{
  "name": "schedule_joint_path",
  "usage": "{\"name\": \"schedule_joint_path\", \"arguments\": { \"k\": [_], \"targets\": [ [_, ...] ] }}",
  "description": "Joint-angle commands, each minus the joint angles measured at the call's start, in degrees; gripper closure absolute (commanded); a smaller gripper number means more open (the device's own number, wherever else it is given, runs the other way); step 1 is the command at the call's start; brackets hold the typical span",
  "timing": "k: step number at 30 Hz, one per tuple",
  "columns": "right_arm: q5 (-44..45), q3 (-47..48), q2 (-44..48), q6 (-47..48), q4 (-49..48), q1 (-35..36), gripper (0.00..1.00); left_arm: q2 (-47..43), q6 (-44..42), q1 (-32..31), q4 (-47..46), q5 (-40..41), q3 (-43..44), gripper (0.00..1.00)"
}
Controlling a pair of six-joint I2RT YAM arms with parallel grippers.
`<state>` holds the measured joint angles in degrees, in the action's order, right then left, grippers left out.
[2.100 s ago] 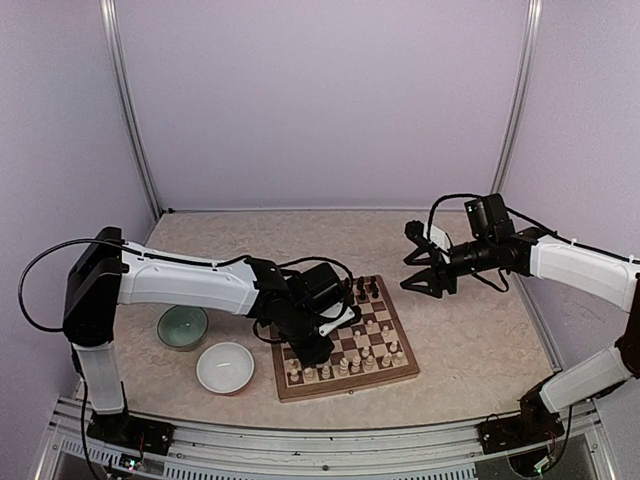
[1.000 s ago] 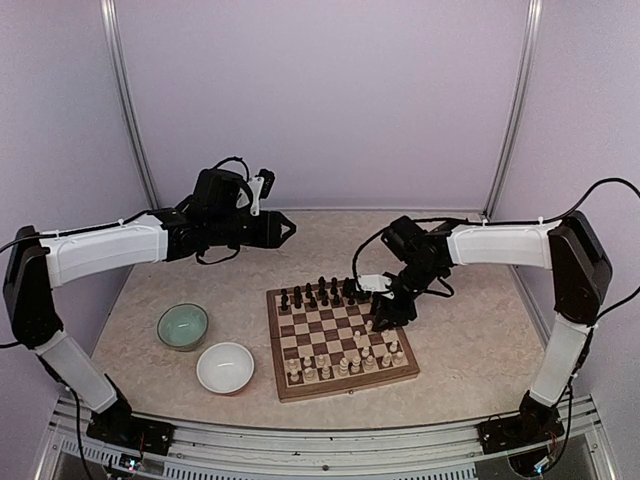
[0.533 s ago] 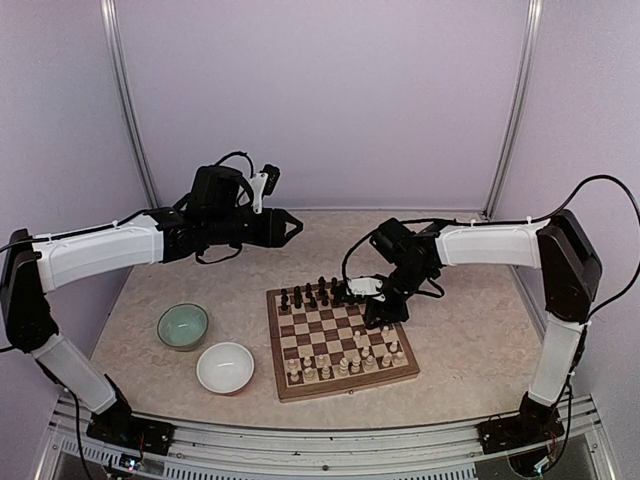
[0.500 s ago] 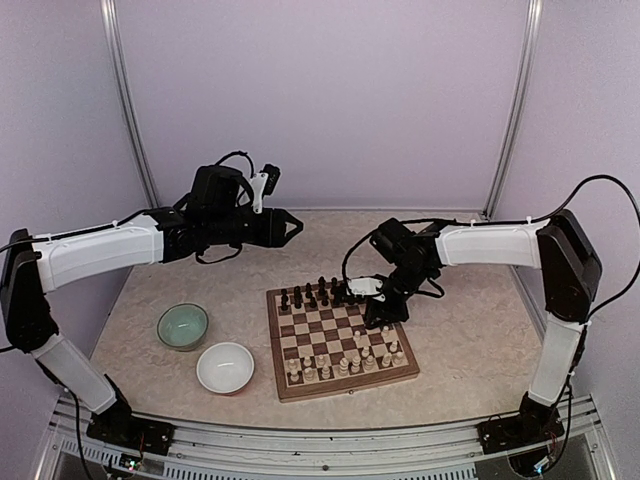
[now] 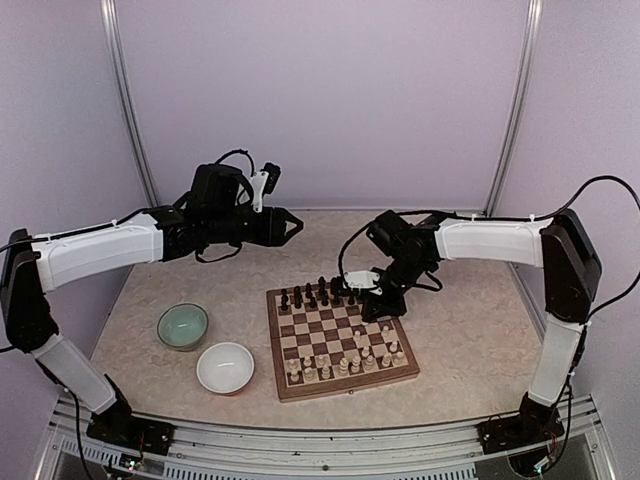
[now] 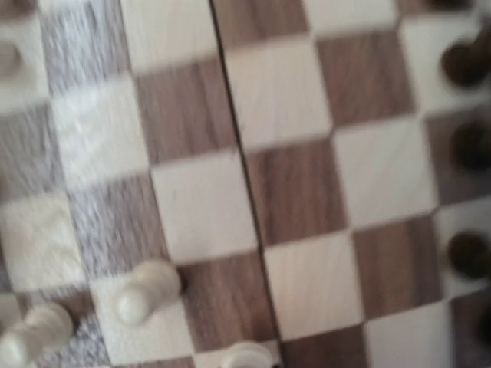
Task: Set up the chess pieces on the board
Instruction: Pick up the pawn from the chessboard, then place the pawn at d2.
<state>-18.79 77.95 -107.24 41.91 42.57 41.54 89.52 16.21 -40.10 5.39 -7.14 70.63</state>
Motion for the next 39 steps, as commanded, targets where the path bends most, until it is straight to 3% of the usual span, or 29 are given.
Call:
{"name": "schedule_joint_path", "arguments": {
  "k": [1,13,39],
  "targets": [
    [-1.91,5.46,3.16,-0.19,3.65,2.75,0.92,-0.95,-1.07,0.47,0.06,0.00,1.88,0.51],
    [-4.50,11.67,-3.55,1.59,10.47,10.62,0.93,-1.47,-0.61,1.16,-0.19,-1.40,1.86,0.51],
    [-4.49,14.11,-10.57,2.12,12.06,13.11,0.92,-1.01,-1.25,1.16,0.24,-2.20,2.10,0.50]
  ]
}}
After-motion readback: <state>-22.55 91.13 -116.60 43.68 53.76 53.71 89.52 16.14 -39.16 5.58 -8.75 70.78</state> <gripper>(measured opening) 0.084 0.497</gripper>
